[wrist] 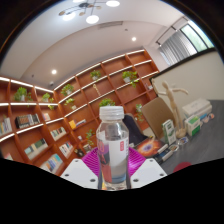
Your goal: Pour water
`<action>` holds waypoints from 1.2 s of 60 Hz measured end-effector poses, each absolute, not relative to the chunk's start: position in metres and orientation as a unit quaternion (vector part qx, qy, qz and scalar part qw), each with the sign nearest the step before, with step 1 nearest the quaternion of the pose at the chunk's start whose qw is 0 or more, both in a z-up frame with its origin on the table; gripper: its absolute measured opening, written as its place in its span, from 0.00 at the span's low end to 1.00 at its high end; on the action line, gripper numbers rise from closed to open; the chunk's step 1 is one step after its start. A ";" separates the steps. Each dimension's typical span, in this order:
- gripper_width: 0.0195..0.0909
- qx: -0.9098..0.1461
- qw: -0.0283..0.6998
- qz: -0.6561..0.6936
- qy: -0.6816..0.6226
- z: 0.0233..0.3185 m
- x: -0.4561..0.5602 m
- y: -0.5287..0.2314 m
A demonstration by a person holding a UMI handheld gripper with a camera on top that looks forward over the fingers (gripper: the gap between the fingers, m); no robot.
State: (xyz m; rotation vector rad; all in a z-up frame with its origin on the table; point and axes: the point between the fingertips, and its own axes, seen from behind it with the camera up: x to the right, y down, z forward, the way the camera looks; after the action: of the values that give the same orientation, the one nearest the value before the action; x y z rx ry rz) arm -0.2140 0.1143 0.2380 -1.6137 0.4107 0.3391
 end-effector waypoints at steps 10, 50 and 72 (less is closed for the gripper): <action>0.23 -0.711 0.685 -0.083 0.138 0.241 -0.114 0.104; 0.32 -0.732 0.645 -0.146 0.165 0.096 -0.020 0.112; 0.95 -0.741 0.647 -0.078 0.159 0.106 -0.058 0.079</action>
State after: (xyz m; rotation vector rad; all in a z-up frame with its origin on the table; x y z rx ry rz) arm -0.0582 0.0787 0.1057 -1.6859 0.3623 -0.1767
